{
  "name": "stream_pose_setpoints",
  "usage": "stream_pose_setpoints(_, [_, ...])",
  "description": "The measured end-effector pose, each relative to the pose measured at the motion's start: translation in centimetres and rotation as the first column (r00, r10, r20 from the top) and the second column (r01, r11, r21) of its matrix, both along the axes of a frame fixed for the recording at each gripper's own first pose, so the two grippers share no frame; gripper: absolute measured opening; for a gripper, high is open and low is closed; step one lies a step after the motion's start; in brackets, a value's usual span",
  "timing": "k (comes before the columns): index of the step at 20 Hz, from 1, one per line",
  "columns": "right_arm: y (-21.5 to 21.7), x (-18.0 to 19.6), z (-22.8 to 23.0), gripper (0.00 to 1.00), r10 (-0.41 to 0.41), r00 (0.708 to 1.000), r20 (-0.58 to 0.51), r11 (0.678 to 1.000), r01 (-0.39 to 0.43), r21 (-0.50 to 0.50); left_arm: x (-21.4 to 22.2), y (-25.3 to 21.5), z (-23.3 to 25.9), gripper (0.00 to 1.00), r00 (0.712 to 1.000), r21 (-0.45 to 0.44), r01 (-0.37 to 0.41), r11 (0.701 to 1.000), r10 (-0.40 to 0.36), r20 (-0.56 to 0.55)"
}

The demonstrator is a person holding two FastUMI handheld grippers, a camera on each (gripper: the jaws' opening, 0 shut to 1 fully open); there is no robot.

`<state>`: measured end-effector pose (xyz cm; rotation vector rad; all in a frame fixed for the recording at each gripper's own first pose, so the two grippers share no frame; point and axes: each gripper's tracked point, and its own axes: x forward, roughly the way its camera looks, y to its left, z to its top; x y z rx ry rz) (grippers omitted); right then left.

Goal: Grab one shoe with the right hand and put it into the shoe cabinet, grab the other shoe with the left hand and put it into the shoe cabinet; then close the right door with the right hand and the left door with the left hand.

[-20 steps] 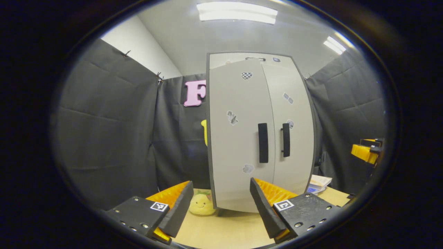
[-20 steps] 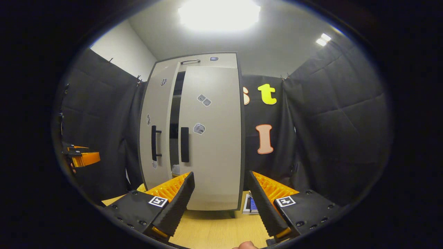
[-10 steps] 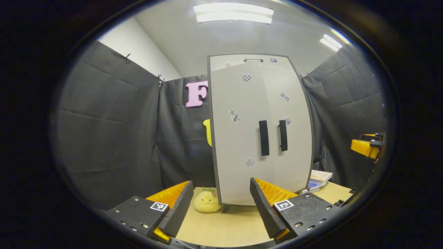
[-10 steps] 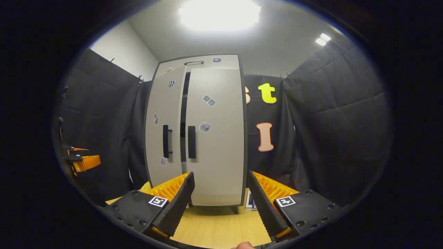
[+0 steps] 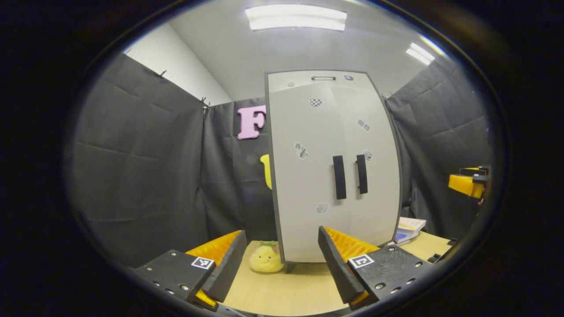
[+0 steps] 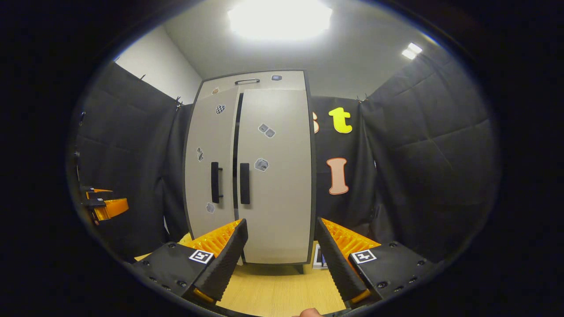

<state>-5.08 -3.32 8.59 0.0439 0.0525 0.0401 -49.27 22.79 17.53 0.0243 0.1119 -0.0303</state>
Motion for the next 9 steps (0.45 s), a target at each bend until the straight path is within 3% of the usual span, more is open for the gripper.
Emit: stream_pose_setpoints(9, [-0.04,0.11,0.03,0.97,-0.001,1.0,-0.006,1.0,0.001,-0.003,-0.06,0.24,0.06,0.94,1.0,0.018,-0.007,1.0,0.007,0.005])
